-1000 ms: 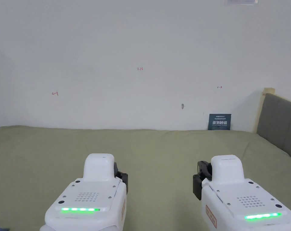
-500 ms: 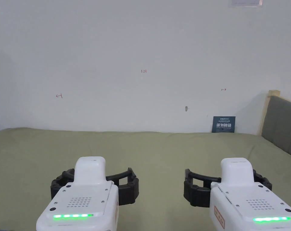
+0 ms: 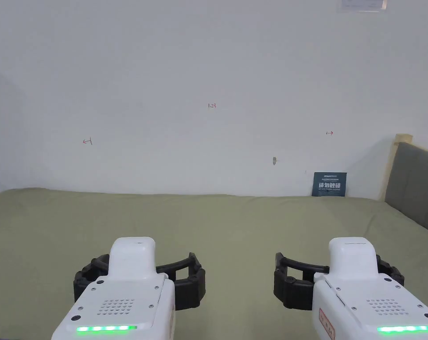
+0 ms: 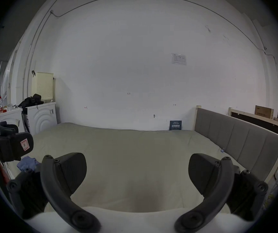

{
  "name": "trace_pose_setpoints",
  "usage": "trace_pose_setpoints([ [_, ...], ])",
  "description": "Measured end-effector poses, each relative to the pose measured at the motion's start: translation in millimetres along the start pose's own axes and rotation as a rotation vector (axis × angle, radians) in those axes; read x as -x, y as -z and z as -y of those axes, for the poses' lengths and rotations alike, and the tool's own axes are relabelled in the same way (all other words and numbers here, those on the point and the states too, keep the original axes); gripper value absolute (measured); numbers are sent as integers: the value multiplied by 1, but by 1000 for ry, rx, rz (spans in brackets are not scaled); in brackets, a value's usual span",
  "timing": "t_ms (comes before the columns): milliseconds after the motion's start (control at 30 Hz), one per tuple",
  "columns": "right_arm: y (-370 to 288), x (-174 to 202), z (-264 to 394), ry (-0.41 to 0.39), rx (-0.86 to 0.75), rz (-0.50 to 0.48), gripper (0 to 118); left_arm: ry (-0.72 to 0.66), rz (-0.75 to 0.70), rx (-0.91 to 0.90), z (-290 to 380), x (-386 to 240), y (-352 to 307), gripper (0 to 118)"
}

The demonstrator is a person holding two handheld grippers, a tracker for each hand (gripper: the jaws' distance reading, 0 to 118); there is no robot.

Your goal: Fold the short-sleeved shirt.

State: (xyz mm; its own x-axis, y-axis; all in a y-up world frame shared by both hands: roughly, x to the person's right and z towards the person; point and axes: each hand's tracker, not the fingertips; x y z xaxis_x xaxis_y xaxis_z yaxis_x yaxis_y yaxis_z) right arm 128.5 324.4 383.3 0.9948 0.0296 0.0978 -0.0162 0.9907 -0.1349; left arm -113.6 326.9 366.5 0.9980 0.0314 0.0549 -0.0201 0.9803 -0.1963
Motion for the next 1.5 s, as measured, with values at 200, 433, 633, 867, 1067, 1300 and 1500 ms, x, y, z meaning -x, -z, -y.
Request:
trace_pose_setpoints([
  [200, -1, 2, 2, -7, 0, -8, 118, -4, 11, 4, -1, 0, -4, 118],
  [433, -1, 0, 0, -31, 2, -20, 118, -6, 14, 5, -1, 0, -7, 118],
  [633, -6, -2, -2, -14, 12, -26, 118, 8, 12, 10, 0, 0, -11, 118],
  [867, -10, 1, 0, -73, 9, -35, 118, -7, 10, 16, -1, 1, -13, 118],
  [1067, -11, 5, -1, -47, 24, 9, 118, 0, 12, 35, 0, -1, -18, 118],
  [1300, -9, 6, 0, -61, 30, 17, 118, -3, 7, 41, 0, 1, -19, 118],
  [1500, -8, -1, -2, 11, 34, -5, 118, 3, 1, 34, -2, 1, -19, 118],
])
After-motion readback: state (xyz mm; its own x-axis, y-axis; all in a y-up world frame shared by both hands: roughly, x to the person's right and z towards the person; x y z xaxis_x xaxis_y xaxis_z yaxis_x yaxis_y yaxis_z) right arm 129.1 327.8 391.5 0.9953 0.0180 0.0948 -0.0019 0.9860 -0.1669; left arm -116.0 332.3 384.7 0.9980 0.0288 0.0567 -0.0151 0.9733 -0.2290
